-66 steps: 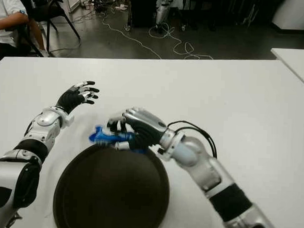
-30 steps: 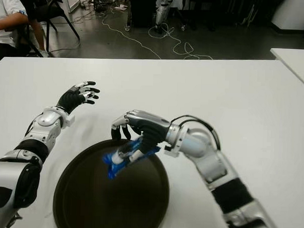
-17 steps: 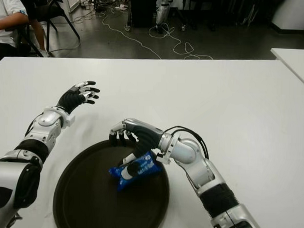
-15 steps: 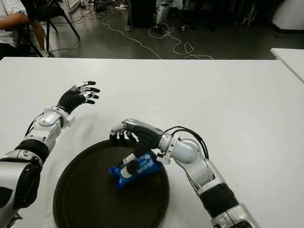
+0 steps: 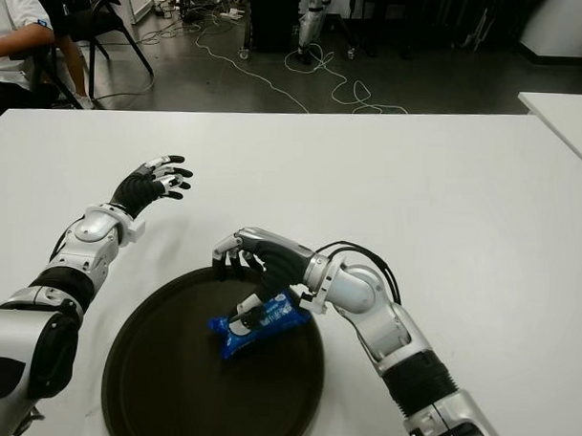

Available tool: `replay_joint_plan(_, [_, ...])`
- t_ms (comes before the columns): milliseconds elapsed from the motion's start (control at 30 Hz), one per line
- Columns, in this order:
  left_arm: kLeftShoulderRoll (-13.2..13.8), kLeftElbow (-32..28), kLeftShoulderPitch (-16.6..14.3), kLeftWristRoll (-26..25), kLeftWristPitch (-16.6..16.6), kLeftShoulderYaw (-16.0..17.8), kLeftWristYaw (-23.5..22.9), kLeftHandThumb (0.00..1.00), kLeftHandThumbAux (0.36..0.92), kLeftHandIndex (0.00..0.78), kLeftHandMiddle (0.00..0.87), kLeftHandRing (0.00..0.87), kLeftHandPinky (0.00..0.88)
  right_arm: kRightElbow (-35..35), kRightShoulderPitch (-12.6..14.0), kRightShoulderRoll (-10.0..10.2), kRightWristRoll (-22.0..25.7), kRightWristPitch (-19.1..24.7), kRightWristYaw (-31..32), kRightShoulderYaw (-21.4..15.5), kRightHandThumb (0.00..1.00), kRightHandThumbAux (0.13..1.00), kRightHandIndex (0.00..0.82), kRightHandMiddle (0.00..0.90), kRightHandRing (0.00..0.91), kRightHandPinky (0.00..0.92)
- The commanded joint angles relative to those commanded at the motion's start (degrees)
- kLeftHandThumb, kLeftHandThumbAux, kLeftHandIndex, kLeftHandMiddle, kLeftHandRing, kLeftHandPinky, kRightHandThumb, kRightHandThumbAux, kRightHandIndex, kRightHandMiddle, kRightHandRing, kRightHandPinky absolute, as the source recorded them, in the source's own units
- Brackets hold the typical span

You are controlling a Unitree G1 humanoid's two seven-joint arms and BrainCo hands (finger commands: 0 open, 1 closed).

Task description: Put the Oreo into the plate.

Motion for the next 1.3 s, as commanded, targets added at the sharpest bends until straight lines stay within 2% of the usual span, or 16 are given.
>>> replay_joint_plan(500, [-0.1, -0.1, 0.0, 0.2, -0.3, -0.2, -0.1, 0.077, 0.631, 0.197, 0.306, 0.31, 0.332, -0.7, 0.2, -0.3, -3.4, 1.1, -1.2, 0.1, 0.0, 0.906, 0.665, 0.784, 0.805, 0.786])
replay_joint_plan(633, [-0.1, 0.0, 0.0, 0.3, -0.2, -0.3, 0.0, 0.072, 0.639, 0.198, 0.305, 0.309, 0.33, -0.8, 0.1, -0.6, -4.8, 0.8, -3.1, -0.7, 0.001, 0.906, 0.651, 0.775, 0.794, 0.777])
replay_joint_plan(733, [-0.1, 0.0, 0.0, 0.2, -0.1, -0.3, -0.1, 0.07, 0.647, 0.199, 0.308, 0.312, 0.33, 0.7, -0.9, -1.2, -5.3, 0.1, -4.6, -1.9, 0.001, 0.91, 0.647, 0.773, 0.792, 0.778])
replay_joint_plan(900, [-0.1, 0.2, -0.1, 0.1, 0.0, -0.1, -0.1, 0.075, 0.651, 0.198, 0.304, 0.312, 0.337, 7.4, -5.5, -2.5, -7.2, -2.1, -8.9, -4.5, 0.0, 0.915, 0.641, 0.766, 0.785, 0.769])
replay_joint_plan(1000, [-0.1, 0.2, -0.1, 0.0, -0.2, 0.0, -0.3, 0.076, 0.65, 0.198, 0.302, 0.311, 0.34, 9.7, -6.7, -2.0, -9.8, -4.0, -16.7, -7.0, 0.0, 0.922, 0.599, 0.714, 0.736, 0.722])
replay_joint_plan(1033, [-0.1, 0.2, 0.0, 0.0, -0.3, 0.0, -0.4, 0.077, 0.652, 0.199, 0.303, 0.312, 0.342, 10.2, -6.8, -1.9, -10.3, -5.0, -19.4, -7.9, 0.0, 0.923, 0.568, 0.664, 0.691, 0.679])
replay_joint_plan(1100, [-0.1, 0.2, 0.0, 0.0, -0.3, 0.0, -0.4, 0.078, 0.653, 0.199, 0.304, 0.312, 0.344, 11.1, -7.0, -1.8, -10.8, -6.3, -22.1, -8.5, 0.0, 0.924, 0.54, 0.62, 0.652, 0.641])
replay_joint_plan(1200, [0.0, 0.2, 0.0, -0.1, -0.5, 0.1, -0.6, 0.075, 0.651, 0.194, 0.298, 0.308, 0.336, 16.5, -8.0, -1.0, -7.5, -11.7, -27.9, -12.4, 0.0, 0.905, 0.469, 0.532, 0.558, 0.541])
replay_joint_plan(1300, [0.0, 0.2, 0.0, -0.1, -0.5, 0.2, -0.6, 0.073, 0.647, 0.193, 0.296, 0.307, 0.332, 20.7, -9.6, -0.9, -6.1, -16.3, -31.5, -14.6, 0.0, 0.854, 0.391, 0.45, 0.465, 0.444])
